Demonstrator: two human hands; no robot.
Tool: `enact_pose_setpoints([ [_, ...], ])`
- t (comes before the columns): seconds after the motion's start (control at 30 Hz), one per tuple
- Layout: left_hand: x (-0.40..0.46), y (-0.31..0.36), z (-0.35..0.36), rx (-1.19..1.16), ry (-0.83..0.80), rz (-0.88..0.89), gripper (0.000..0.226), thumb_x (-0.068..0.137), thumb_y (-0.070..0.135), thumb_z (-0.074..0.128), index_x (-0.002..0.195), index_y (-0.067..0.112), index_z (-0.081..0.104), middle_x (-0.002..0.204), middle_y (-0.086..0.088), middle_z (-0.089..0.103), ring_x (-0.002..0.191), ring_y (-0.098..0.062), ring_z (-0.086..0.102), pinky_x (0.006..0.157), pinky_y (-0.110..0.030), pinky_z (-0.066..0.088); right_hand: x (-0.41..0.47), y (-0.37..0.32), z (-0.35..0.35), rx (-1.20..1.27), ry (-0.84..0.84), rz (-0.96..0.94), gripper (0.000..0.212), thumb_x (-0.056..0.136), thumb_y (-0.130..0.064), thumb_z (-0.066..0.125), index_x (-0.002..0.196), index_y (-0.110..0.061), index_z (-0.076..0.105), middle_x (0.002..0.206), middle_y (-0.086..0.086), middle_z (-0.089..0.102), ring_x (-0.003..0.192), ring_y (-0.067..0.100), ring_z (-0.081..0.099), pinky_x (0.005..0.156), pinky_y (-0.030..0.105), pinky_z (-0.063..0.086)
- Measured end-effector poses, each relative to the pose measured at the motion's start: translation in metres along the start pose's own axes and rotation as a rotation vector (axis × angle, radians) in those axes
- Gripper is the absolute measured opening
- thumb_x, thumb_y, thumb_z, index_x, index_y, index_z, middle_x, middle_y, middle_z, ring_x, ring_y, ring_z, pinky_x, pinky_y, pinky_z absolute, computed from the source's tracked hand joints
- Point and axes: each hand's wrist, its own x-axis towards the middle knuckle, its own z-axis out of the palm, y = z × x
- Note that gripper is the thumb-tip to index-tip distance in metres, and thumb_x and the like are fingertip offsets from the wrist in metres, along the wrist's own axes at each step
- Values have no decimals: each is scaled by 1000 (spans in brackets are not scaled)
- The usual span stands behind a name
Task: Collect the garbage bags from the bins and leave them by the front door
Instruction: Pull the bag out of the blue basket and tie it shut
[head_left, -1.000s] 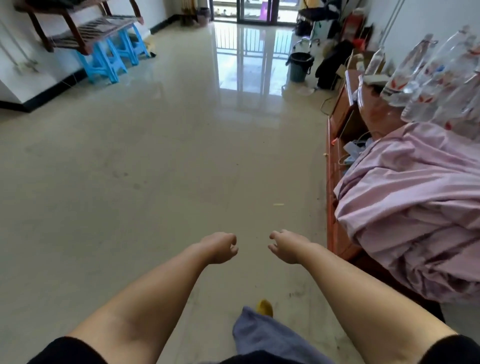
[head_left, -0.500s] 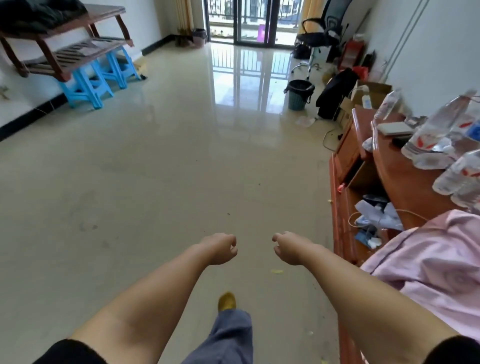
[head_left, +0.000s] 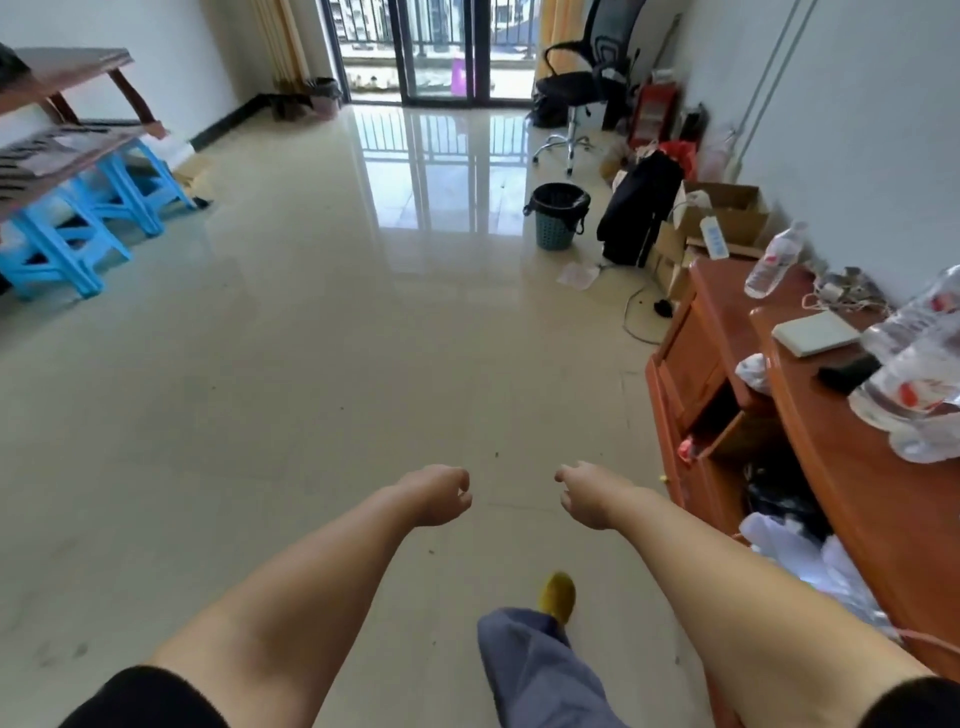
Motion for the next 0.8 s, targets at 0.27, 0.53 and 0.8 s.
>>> enact_pose_setpoints([
  [0.27, 183, 10, -121, -119, 29, -69, 36, 96, 35, 39, 123, 17, 53, 127, -8, 57, 112, -27, 55, 92, -35, 46, 173, 73, -139, -76, -53, -8, 43, 98, -25, 34, 141, -18, 34, 141, 10, 41, 123, 31, 48, 98, 39, 43],
  [0.53, 342, -12, -234, -112, 14, -92, 36, 95, 36, 39, 124, 18, 52, 130, -8, 56, 115, -28, 54, 93, -34, 44, 335, 99, -265, -75, -61, -27, 43, 98, -21, 32, 141, -15, 34, 143, 12, 41, 125, 31, 47, 99, 36, 40],
  [0.8, 530, -65, -382, -68, 17, -43, 35, 96, 35, 39, 122, 16, 53, 127, -9, 58, 113, -28, 54, 93, -34, 44, 523, 101, -394, 15, -17, 16, 43, 98, -23, 34, 140, -14, 35, 143, 13, 41, 127, 30, 44, 101, 36, 38],
])
